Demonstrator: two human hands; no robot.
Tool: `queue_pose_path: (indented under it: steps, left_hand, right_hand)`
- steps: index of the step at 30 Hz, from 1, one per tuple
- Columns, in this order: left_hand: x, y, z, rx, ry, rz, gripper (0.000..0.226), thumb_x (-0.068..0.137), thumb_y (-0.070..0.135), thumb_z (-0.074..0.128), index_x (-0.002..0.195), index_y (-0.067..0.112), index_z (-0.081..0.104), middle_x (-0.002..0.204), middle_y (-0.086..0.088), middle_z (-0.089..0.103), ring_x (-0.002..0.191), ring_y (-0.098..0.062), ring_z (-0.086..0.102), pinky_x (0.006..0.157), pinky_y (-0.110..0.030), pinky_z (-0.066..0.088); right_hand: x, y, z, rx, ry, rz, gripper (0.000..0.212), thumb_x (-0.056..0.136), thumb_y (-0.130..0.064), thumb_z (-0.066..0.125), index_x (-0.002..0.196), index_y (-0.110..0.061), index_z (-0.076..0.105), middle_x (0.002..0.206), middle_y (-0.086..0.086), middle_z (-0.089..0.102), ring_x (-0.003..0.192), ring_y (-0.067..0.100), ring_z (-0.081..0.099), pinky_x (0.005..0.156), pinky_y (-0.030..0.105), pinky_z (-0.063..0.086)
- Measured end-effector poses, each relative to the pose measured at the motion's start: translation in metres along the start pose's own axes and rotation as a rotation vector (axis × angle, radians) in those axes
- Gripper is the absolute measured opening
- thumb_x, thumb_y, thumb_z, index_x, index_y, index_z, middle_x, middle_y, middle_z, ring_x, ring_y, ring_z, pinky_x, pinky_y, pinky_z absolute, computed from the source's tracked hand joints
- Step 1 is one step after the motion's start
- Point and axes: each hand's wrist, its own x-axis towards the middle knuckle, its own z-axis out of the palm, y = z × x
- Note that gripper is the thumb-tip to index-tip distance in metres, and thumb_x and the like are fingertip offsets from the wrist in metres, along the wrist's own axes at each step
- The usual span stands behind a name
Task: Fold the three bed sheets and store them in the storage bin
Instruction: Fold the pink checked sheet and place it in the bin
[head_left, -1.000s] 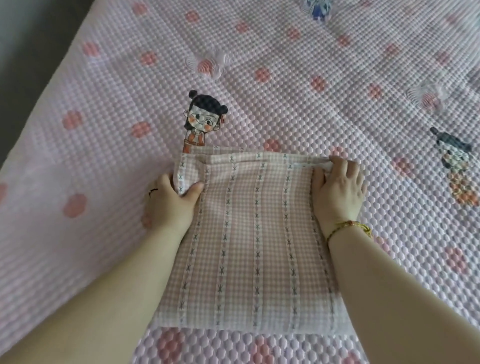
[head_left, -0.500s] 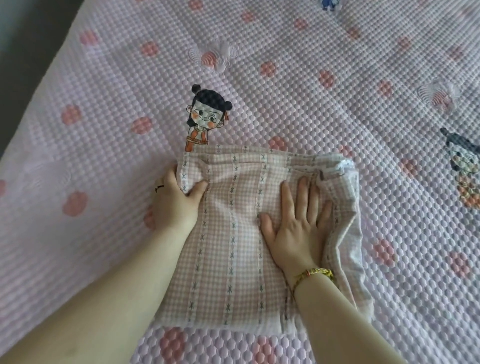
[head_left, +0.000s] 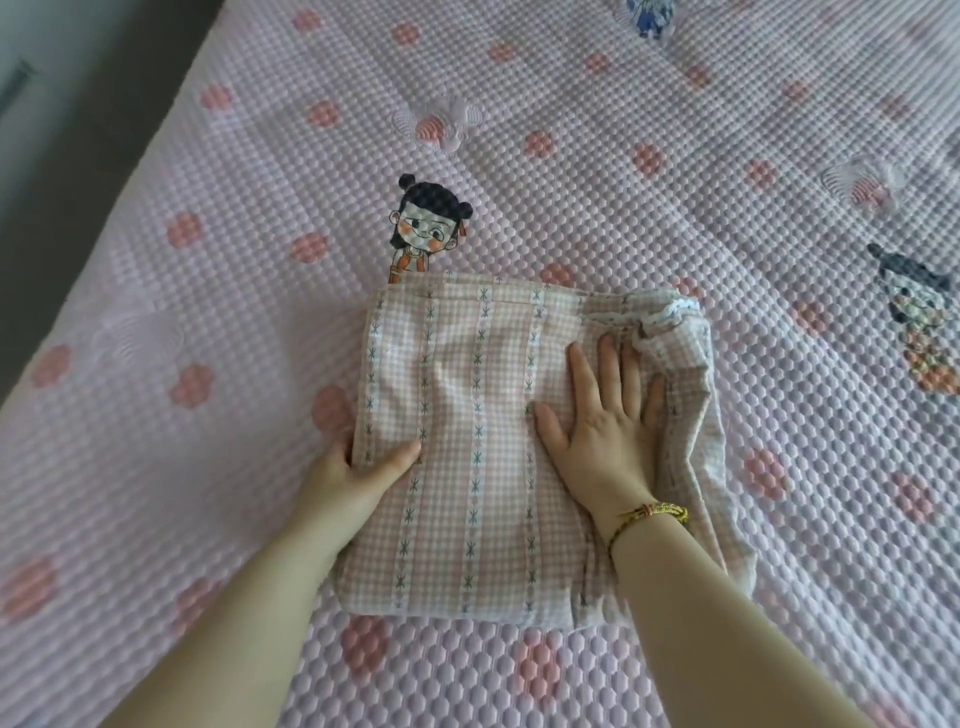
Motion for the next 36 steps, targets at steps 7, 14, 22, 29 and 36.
queue_pose_path:
  steps: [7, 14, 22, 29, 36]
  left_hand:
    - [-0.024, 0.007, -0.014, -0.203, -0.284, -0.042, 0.080, 0.013, 0.053, 0.086, 0.085, 0.026, 0.065, 0.074, 0.015, 0.073, 0.064, -0.001, 0.068, 0.074, -0.026, 0.049]
    - [-0.074, -0.044, -0.049, -0.364, -0.143, -0.153, 0.052, 0.049, 0.036, 0.080, 0.093, 0.010, 0.071, 0.091, -0.011, 0.073, 0.070, -0.021, 0.071, 0.072, -0.036, 0.051]
    - [-0.094, -0.071, -0.086, -0.290, -0.164, -0.125, 0.088, 0.024, 0.034, 0.089, 0.106, 0.015, 0.062, 0.074, 0.009, 0.074, 0.067, -0.008, 0.070, 0.063, -0.026, 0.045]
    - [-0.063, -0.095, -0.082, -0.278, -0.140, -0.022, 0.094, 0.003, 0.060, 0.080, 0.089, 0.029, 0.062, 0.077, 0.017, 0.073, 0.075, -0.006, 0.070, 0.070, -0.028, 0.048]
    - [-0.056, -0.105, -0.082, -0.317, -0.082, -0.049, 0.061, 0.031, 0.041, 0.075, 0.088, 0.029, 0.060, 0.091, 0.005, 0.069, 0.086, -0.016, 0.065, 0.078, -0.030, 0.049]
  right_hand:
    - [-0.054, 0.040, -0.049, 0.058, 0.085, 0.465, 0.074, 0.090, -0.053, 0.037, 0.148, -0.027, -0.002, 0.156, 0.005, -0.008, 0.143, 0.028, -0.006, 0.113, 0.052, -0.004]
    - [-0.089, 0.023, -0.053, 0.292, -0.144, 0.469, 0.057, 0.092, -0.046, 0.044, 0.139, -0.021, 0.025, 0.105, 0.006, 0.059, 0.088, 0.027, 0.059, 0.072, 0.034, 0.048]
    - [-0.120, -0.050, -0.009, 0.011, 0.315, -0.040, 0.062, 0.087, -0.042, 0.035, 0.142, -0.017, 0.023, 0.149, 0.017, 0.025, 0.136, 0.027, 0.011, 0.112, 0.031, -0.010]
    - [-0.045, -0.037, 0.015, -0.063, -0.099, 0.084, 0.065, 0.095, -0.051, 0.021, 0.147, -0.024, -0.006, 0.156, 0.001, -0.011, 0.143, 0.019, -0.013, 0.114, 0.037, -0.012]
    - [-0.106, -0.038, 0.007, -0.095, 0.089, 0.021, 0.070, 0.084, -0.064, 0.005, 0.141, -0.027, -0.015, 0.152, 0.000, -0.014, 0.139, 0.013, -0.019, 0.106, 0.028, -0.031]
